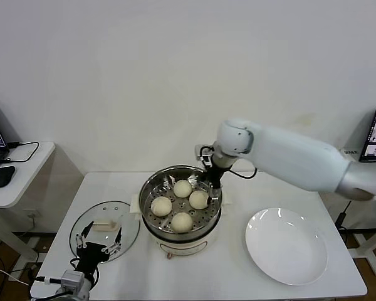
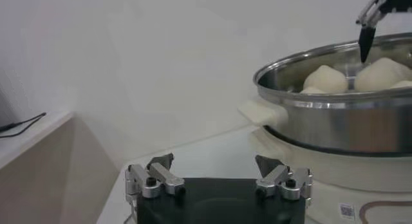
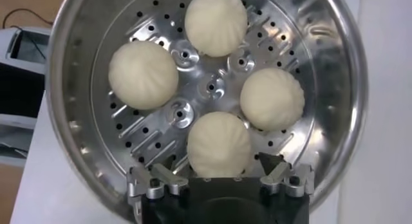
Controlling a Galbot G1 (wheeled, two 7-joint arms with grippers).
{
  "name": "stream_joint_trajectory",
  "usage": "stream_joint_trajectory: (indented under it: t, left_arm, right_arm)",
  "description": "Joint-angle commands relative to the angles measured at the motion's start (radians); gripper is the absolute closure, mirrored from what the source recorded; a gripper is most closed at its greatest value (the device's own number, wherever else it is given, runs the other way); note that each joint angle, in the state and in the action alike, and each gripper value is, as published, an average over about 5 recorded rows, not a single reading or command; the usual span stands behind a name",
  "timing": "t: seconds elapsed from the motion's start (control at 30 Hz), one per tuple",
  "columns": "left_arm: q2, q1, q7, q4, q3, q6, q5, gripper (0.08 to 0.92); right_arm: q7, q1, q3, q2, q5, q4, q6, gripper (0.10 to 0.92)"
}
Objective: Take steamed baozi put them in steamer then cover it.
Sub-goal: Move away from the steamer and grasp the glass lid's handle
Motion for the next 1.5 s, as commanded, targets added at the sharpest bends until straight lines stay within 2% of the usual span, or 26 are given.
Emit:
stream_joint_trajectory:
  t: [0.03, 0.13, 0.23, 0.37, 0.47, 0.63, 0.87, 1.03, 1.3, 1.43, 1.5]
  left_arm:
    - [0.006, -0.021, -0.116, 0.020, 0.008, -0.051, -0.034, 0.177]
    - [0.012, -0.017, -0.153, 0.041, 0.024, -0.096, -0.090, 0.177]
    - [0.024, 0.002, -0.143, 0.047, 0.039, -0.117, -0.096, 0.177]
    - [0.048, 0.029, -0.108, 0.020, 0.048, -0.117, -0.079, 0.177]
    - [0.061, 0.030, -0.116, 0.009, 0.052, -0.113, -0.034, 0.177]
    - [0.076, -0.003, -0.166, 0.057, 0.053, -0.116, 0.057, 0.177]
    - [0.098, -0.075, -0.200, 0.149, 0.036, -0.142, 0.194, 0.177]
    - [0.135, -0.143, -0.251, 0.237, 0.037, -0.181, 0.531, 0.177]
    - [0.291, -0.182, -0.402, 0.410, 0.094, -0.230, 1.066, 0.177]
    - [0.333, -0.176, -0.504, 0.474, 0.130, -0.198, 1.191, 0.177]
    - [0.342, -0.166, -0.511, 0.478, 0.140, -0.196, 1.218, 0.177]
  right_arm:
    - [0.465, -0.102, 0.338, -0.300, 0.200, 0.234, 0.098, 0.203]
    - [0.681, -0.244, 0.497, -0.395, 0.269, 0.288, 0.182, 0.203]
    - [0.850, -0.509, 0.755, -0.451, 0.305, 0.352, 0.246, 0.203]
    - [0.968, -0.934, 1.168, -0.452, 0.332, 0.447, 0.296, 0.203]
    - [1.007, -1.226, 1.442, -0.378, 0.317, 0.493, 0.354, 0.203]
    - [1.070, -1.565, 1.742, -0.134, 0.295, 0.555, 0.440, 0.203]
    - [1.104, -1.858, 1.887, 0.138, 0.325, 0.579, 0.570, 0.203]
    - [1.115, -1.949, 1.914, 0.238, 0.338, 0.576, 0.616, 0.203]
    - [1.122, -1.962, 1.932, 0.271, 0.312, 0.588, 0.636, 0.203]
    - [1.124, -1.941, 1.937, 0.269, 0.303, 0.586, 0.636, 0.203]
    - [1.123, -1.934, 1.936, 0.270, 0.299, 0.582, 0.635, 0.203]
